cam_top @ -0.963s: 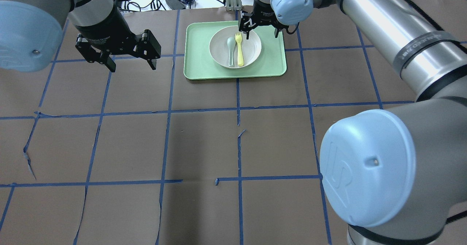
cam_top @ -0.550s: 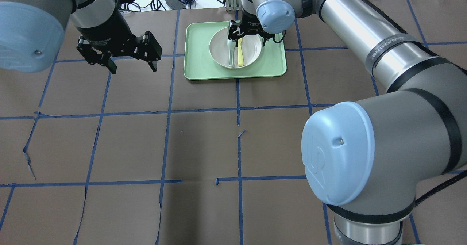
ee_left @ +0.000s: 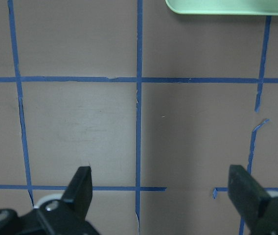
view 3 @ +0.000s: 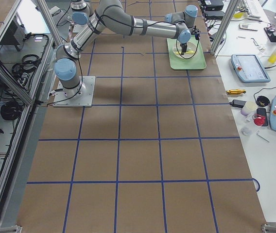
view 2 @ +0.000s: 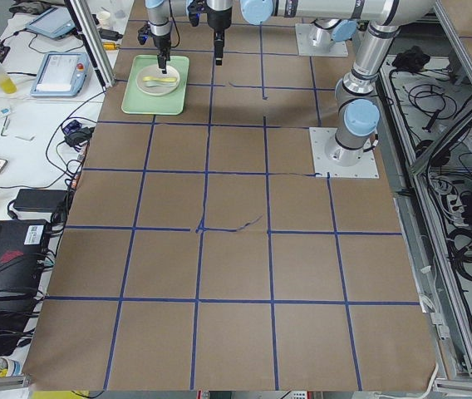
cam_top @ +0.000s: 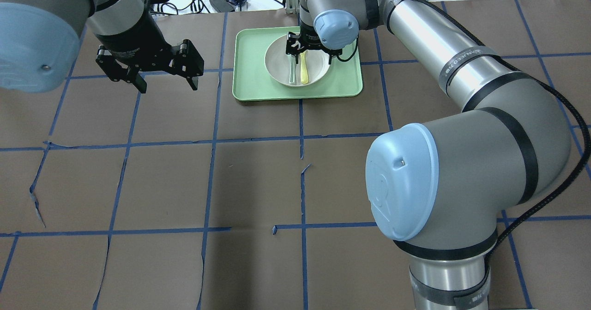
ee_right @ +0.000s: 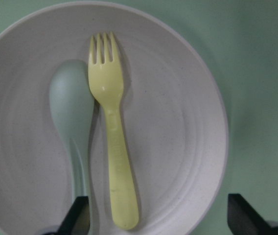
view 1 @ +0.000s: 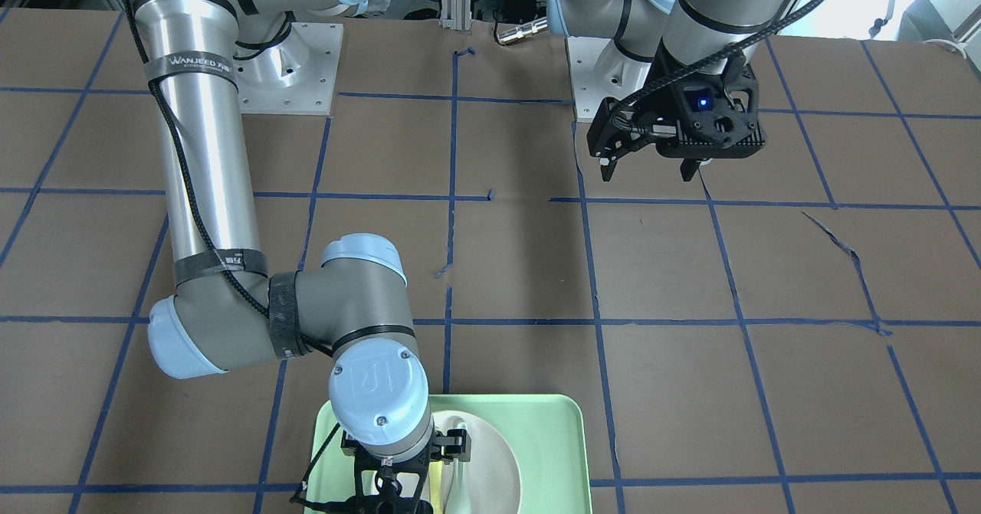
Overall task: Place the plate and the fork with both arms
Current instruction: 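Reach the right gripper over the plate and lower it onto the yellow fork, then close the right gripper on the yellow fork's handle and lift it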
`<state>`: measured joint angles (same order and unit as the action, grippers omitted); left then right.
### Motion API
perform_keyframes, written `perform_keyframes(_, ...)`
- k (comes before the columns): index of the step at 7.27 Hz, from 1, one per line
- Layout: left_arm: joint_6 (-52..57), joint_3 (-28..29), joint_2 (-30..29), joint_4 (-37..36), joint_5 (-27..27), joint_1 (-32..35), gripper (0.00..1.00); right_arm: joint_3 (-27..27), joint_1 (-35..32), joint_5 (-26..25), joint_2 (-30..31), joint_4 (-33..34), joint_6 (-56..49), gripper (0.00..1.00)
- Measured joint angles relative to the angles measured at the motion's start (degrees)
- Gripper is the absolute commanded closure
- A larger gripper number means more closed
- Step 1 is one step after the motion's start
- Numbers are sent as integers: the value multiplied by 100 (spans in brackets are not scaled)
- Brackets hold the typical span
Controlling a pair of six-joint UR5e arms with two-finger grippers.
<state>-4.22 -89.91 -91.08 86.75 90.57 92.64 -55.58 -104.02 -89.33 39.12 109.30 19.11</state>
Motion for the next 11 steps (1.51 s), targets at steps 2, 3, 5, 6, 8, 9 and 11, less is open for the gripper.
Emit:
perform_keyframes(2,0,0,-8,0,4,2,0,55,-48,-4,-133,200,173,22)
perform_keyframes(3,2,-3,-10,0,5,4,0,90,-60,7,-181,282,190,33)
perform_keyframes(5,8,-4,-8,0,5,2,0,111,-71,24,-237,367,193,43)
perform_keyframes(6,11,-4,-7,0,5,1,0,109,-73,37,-255,382,189,43)
perform_keyframes(8,16,-1,-12,0,5,0,0,102,-87,46,-288,390,182,43)
perform_keyframes(9,17,-2,-14,0,5,0,0,98,-106,45,-304,390,182,45)
perform_keyframes(11,23,-3,-15,0,7,0,0,90,-155,39,-330,390,177,55)
